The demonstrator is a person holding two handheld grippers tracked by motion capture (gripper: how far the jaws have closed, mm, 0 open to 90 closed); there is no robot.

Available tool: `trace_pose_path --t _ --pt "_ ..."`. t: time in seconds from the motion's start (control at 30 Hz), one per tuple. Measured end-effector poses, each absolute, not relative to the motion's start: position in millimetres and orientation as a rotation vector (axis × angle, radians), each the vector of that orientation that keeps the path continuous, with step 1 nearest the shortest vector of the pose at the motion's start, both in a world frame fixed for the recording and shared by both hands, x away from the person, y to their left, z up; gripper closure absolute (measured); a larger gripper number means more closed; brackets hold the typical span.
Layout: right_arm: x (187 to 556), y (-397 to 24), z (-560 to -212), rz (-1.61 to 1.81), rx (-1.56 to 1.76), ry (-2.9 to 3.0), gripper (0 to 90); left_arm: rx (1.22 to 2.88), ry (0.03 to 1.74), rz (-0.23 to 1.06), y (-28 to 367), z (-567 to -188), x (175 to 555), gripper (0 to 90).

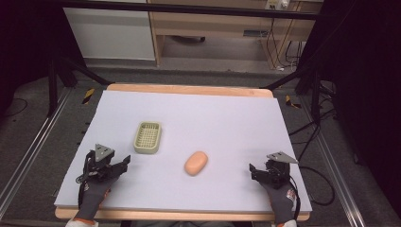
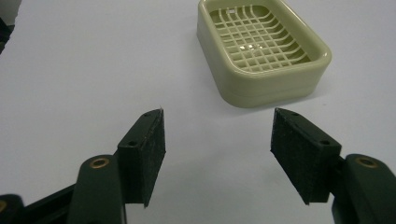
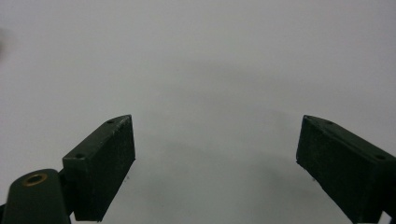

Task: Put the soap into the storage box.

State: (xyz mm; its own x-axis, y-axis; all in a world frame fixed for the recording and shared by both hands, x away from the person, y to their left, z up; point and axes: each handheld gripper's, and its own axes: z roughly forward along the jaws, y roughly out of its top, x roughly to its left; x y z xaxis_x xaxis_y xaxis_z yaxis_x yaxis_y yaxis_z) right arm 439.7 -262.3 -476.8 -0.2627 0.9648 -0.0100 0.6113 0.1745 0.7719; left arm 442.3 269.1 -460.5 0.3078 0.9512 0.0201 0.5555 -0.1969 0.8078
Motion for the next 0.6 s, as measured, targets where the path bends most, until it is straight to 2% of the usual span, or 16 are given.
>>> trace_pose_path --t 0.6 --pt "438.9 -259.0 -476.4 0.886 1.470 1.957 11.7 1.888 1.262 0.655 246.9 -452.7 436.1 35.1"
